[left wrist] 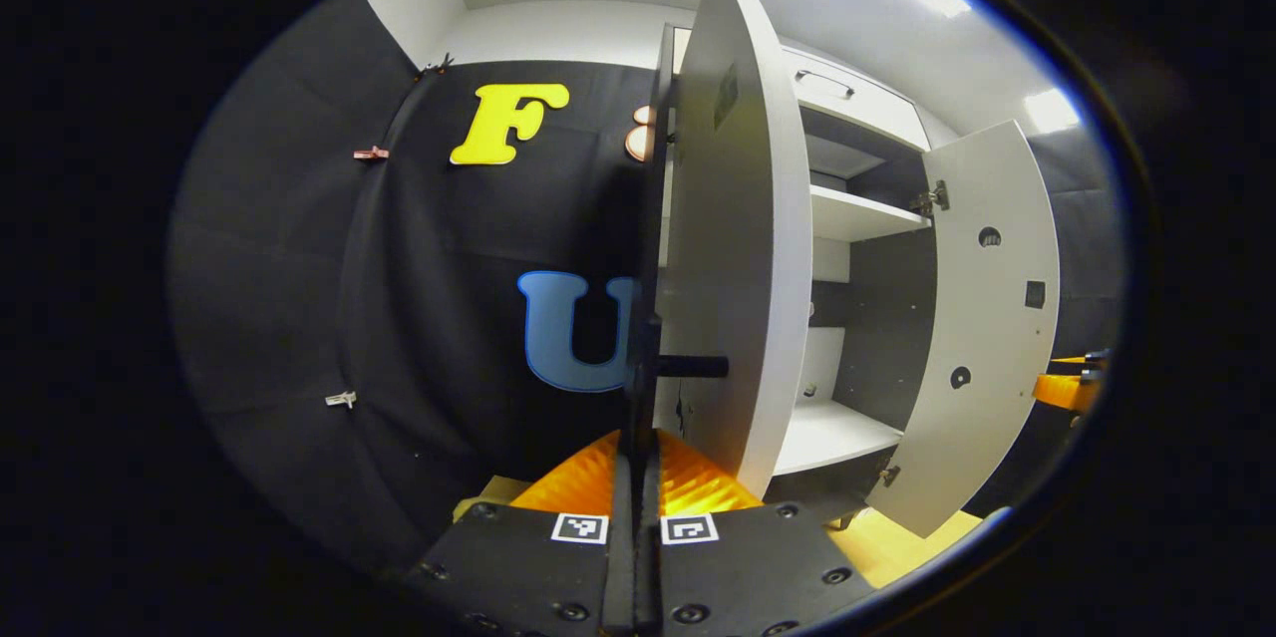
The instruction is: Open the right door of the double-door shoe cabinet with the right hand, and open the left door with the left hand.
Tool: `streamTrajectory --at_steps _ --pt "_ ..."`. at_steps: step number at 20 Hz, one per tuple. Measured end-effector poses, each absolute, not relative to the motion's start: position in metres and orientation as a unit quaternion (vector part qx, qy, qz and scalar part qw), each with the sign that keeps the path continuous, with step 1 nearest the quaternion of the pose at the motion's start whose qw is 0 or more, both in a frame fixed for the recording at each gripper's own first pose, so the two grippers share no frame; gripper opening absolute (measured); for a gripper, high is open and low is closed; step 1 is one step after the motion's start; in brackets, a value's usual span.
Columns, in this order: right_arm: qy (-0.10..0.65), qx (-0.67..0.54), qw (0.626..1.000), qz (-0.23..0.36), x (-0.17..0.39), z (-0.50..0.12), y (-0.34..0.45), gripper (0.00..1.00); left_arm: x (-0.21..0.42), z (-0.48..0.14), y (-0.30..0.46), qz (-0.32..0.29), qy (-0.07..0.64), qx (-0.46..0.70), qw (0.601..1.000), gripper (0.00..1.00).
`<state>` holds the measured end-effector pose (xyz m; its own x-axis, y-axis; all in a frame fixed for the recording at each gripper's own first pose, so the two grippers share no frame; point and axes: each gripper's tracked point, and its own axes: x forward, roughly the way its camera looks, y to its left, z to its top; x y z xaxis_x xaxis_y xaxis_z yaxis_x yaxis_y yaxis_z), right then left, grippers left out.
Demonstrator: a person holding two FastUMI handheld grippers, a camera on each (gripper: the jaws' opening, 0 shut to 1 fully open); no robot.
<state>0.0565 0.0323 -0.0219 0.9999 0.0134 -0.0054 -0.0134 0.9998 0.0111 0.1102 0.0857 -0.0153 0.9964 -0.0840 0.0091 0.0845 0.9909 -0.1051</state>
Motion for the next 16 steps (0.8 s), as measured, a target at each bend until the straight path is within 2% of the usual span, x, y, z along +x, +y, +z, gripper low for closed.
streamTrajectory --at_steps 6,16 --pt "0.005 0.010 1.000 0.005 0.054 -0.024 0.031 0.99 0.110 -0.017 0.081 -0.050 0.004 -0.071 0.996 0.07" --pt "0.012 0.009 1.000 0.008 0.050 -0.027 0.026 0.99 0.091 -0.015 0.094 -0.033 0.016 -0.018 0.999 0.10"
